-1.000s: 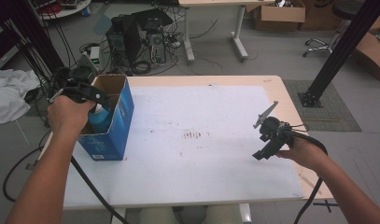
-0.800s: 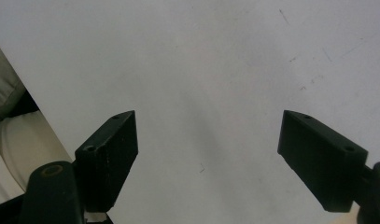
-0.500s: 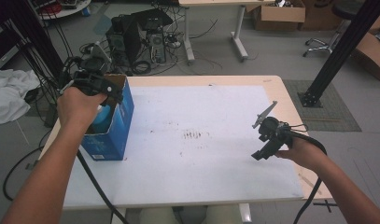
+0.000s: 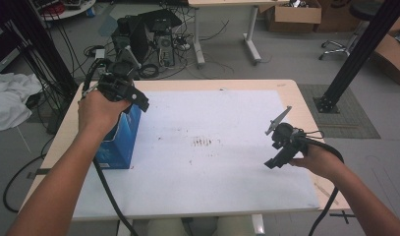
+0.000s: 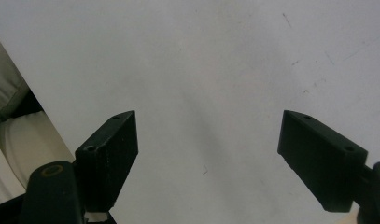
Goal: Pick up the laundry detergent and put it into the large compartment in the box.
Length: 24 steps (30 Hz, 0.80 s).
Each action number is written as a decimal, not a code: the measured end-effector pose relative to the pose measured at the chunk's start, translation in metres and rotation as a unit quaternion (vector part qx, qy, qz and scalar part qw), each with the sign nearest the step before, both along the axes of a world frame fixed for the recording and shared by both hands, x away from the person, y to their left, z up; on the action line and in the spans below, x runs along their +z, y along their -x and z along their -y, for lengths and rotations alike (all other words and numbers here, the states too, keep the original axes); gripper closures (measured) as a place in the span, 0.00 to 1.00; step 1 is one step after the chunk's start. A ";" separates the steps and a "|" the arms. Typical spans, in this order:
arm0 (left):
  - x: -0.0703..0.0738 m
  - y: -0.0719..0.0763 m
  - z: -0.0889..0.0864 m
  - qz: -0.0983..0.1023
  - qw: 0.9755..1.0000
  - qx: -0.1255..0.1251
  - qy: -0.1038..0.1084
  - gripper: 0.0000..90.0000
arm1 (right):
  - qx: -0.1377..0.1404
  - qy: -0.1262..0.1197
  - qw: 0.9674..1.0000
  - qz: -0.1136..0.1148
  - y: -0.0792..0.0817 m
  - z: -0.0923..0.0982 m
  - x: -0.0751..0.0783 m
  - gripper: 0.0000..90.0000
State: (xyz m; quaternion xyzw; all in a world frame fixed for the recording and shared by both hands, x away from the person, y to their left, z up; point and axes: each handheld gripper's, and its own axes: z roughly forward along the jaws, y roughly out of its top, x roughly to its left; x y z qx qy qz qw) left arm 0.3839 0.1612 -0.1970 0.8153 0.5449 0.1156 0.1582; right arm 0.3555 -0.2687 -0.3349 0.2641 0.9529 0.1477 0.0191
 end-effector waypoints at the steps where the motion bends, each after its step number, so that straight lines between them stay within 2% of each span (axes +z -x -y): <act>1: 0.000 0.001 0.002 0.001 1.000 -0.006 0.001 0.25 | 0.000 0.000 1.000 0.000 0.000 0.000 0.000 0.22; 8: -0.002 0.002 0.017 0.002 0.999 -0.033 -0.001 0.23 | 0.001 0.002 1.000 0.000 0.001 -0.001 0.000 0.22; 18: -0.005 0.003 0.026 0.011 0.998 -0.062 -0.001 0.22 | 0.000 0.000 1.000 0.002 0.001 -0.001 0.001 0.22; 24: -0.009 0.005 0.038 0.013 0.995 -0.098 -0.002 0.21 | 0.000 0.001 1.000 0.000 0.001 -0.002 0.001 0.22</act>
